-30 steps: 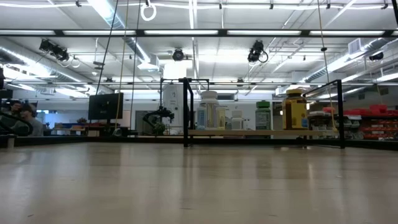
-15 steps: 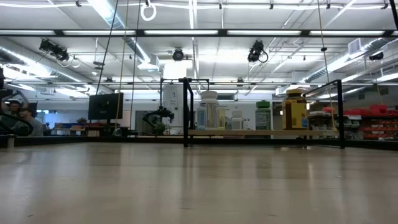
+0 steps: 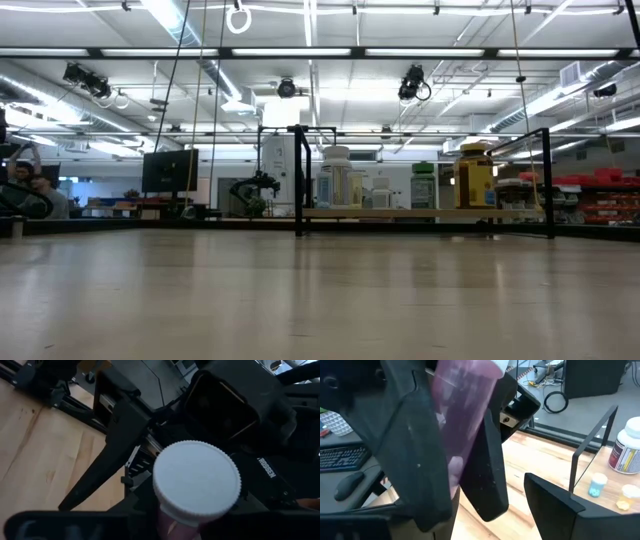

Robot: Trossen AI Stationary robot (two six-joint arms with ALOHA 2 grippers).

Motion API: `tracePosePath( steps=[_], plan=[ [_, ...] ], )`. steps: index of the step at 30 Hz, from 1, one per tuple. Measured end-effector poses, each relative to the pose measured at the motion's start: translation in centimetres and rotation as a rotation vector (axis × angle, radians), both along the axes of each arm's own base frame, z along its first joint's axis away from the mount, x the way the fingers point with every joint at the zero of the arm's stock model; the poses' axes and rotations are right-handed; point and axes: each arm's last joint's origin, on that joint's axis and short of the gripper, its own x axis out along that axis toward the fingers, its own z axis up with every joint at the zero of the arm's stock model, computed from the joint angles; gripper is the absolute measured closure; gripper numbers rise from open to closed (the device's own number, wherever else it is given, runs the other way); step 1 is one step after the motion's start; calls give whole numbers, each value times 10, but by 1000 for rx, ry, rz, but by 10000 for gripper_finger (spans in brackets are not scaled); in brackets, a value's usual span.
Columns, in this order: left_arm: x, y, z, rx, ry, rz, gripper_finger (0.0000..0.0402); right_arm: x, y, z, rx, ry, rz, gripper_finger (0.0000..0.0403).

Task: Pick and place medicine bottles onto shelf by color
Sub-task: Put the pink pill bottle on the shelf

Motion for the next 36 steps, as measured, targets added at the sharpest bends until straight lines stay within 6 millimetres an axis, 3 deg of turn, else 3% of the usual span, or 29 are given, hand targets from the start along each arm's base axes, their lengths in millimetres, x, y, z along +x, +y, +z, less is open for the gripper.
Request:
tracePosePath(
  steps=[12, 23, 29, 36],
  plan=[
    [-2, -2, -5, -4, 46, -78, 299, -5, 6, 0, 50, 82, 153, 174],
    [-8, -5, -14, 5, 119, -207, 300, -63, -5, 43, 82, 74, 171, 174],
    [-9, -6, -13, -4, 103, -280, 297, -82, -19, 63, 69, 30, 173, 174],
    [-10, -7, -13, -12, 96, -319, 293, -72, -34, 69, 142, -60, 139, 174]
  ],
)
